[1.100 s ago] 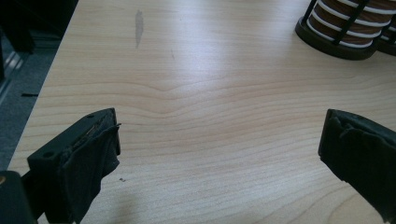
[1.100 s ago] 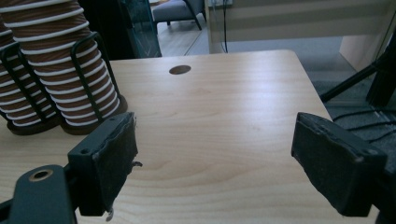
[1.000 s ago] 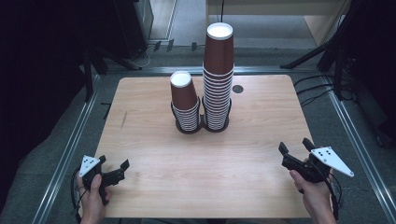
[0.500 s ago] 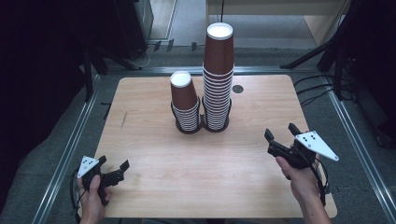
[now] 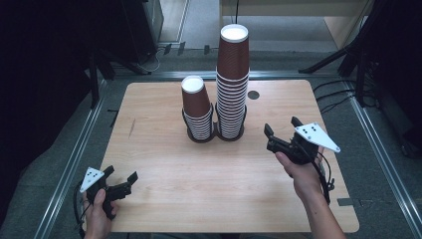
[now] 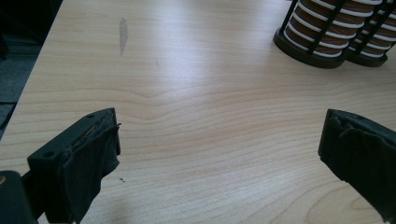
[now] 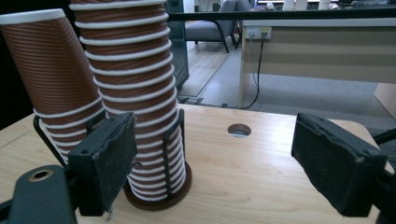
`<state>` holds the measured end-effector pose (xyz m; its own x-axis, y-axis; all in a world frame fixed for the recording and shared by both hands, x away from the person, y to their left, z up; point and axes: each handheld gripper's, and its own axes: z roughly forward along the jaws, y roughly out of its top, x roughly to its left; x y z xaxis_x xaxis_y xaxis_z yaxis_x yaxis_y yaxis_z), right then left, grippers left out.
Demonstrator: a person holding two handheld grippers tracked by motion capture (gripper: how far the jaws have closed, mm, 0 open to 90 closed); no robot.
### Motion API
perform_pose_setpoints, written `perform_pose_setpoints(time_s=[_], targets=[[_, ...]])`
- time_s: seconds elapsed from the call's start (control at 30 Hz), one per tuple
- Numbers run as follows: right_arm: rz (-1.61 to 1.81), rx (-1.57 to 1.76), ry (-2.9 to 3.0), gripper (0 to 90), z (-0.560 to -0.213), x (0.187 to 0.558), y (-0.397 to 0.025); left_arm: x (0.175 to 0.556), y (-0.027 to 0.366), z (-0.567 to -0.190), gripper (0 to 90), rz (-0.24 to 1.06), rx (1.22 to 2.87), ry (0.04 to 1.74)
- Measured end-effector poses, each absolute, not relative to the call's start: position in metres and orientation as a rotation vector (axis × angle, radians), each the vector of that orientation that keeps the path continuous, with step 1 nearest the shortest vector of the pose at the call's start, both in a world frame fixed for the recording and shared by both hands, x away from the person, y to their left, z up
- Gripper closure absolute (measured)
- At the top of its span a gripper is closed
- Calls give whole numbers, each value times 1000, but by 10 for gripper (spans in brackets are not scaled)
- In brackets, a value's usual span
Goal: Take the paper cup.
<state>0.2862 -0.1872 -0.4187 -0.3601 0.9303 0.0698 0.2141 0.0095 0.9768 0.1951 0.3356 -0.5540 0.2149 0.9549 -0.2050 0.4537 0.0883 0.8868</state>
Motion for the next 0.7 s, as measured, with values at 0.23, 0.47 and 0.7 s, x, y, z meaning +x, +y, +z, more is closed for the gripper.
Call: perform_pose_setpoints(time_s=[0.23,0.47,0.7], targets=[[1406,1185,1624,138,-408,294,-175,194,335,-554,0,660,1521,1377],[1419,1169,1628,138,-393,304,-166,194,334,-554,0,671,1527,1376],[1420,1150,1618,134,-385,310,-156,194,334,-554,0,676,1530,1374]])
